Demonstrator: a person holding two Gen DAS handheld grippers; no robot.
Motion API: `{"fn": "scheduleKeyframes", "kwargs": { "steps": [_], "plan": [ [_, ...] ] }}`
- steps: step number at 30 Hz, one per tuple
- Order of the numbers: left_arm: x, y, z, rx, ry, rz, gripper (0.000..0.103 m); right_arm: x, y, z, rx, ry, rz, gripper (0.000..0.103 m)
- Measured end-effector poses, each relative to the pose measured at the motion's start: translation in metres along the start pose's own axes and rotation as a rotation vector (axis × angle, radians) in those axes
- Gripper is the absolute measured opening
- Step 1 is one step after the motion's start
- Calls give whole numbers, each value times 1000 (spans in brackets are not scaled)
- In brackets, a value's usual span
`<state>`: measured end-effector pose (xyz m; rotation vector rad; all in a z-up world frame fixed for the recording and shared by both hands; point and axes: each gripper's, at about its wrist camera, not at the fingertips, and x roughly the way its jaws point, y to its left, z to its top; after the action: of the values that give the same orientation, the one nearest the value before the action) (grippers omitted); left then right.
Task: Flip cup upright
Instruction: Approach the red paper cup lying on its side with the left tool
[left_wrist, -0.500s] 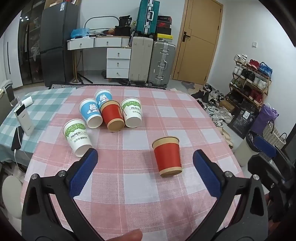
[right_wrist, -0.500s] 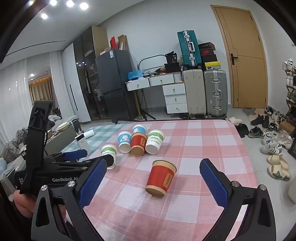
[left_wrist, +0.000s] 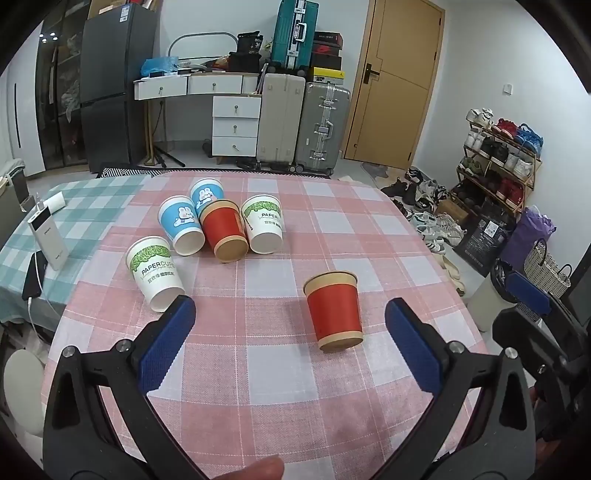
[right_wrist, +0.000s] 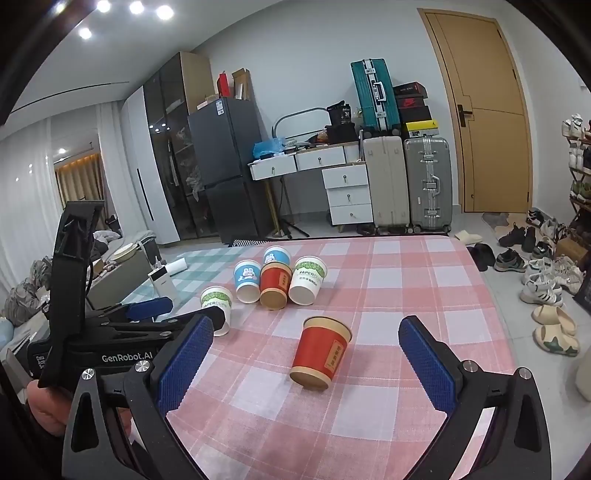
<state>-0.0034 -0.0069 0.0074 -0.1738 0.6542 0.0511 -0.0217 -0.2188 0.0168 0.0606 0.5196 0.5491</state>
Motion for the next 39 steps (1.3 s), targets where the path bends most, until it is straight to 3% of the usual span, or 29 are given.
{"fn": "scheduleKeyframes", "kwargs": {
  "steps": [39],
  "plan": [
    [11, -4, -12, 35, 20, -4, 103, 8, -8, -10, 33, 41, -1, 102]
  ]
}}
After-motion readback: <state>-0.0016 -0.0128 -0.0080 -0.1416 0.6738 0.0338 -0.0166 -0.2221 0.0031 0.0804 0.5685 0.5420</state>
